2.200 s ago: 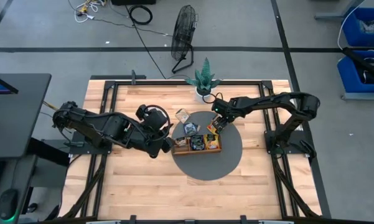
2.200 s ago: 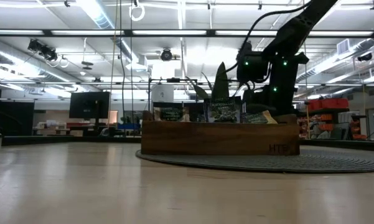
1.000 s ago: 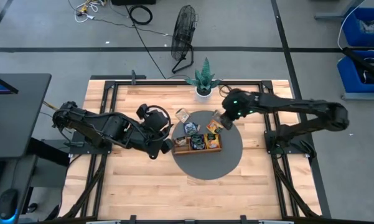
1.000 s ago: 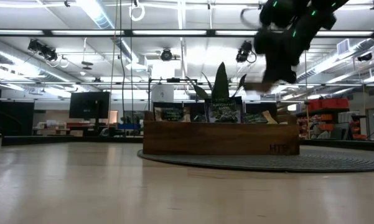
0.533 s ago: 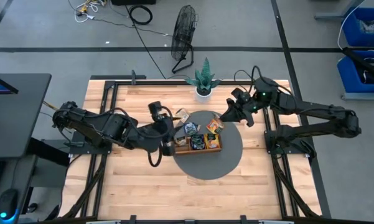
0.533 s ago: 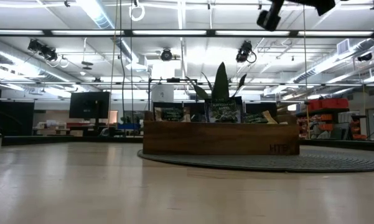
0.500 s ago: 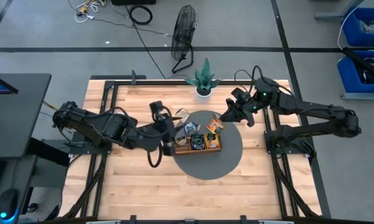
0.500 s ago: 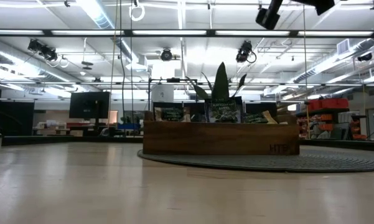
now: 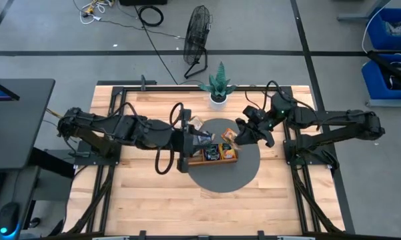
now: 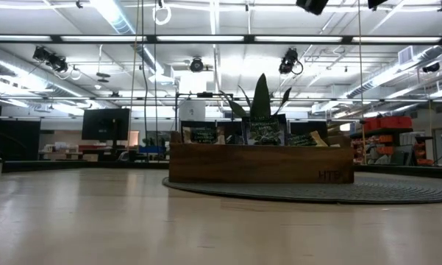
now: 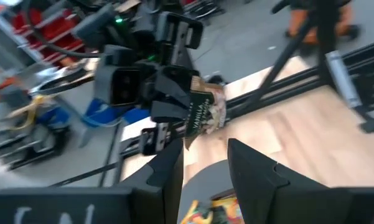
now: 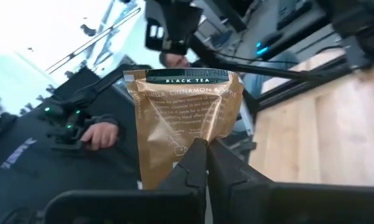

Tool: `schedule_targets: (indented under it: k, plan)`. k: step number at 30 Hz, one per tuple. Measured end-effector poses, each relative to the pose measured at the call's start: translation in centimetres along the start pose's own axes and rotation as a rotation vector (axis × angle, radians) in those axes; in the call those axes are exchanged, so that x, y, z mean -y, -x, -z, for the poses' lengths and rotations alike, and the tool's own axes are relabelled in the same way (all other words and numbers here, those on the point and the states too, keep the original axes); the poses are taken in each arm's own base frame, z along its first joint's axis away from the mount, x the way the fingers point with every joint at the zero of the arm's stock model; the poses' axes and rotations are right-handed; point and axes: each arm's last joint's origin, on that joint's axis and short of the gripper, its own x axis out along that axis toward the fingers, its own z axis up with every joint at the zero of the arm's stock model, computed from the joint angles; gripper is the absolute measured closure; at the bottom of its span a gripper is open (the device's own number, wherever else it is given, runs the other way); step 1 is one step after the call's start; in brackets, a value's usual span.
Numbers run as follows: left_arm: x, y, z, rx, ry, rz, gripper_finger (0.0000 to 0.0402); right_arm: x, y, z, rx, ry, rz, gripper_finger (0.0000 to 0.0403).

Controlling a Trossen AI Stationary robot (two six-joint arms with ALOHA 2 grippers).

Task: Pick & Place Tea
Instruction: Put the brown tea bag into the left section of the wooden organizer

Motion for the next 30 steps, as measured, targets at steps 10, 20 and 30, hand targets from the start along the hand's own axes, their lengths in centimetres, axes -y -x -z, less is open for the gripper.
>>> schedule_targets:
  k: [10,20,30]
  plan:
    - [-1.2,-0.6,0.1,0.064,0.026,0.098,0.0271,-0.1,-2.3,0.6,-0.007,-0.003,-0.073,0.0403]
    - [-0.3,-3.2,0.9,0.069,0.015,0.235,0.0271,0.5,-3.7,0.3,0.026,0.001,-0.128,0.0403]
    - [0.0,-4.2,1.3,0.047,0.014,0.2,0.0271,0.3,-4.0,0.7,0.006,-0.015,-0.129,0.0403]
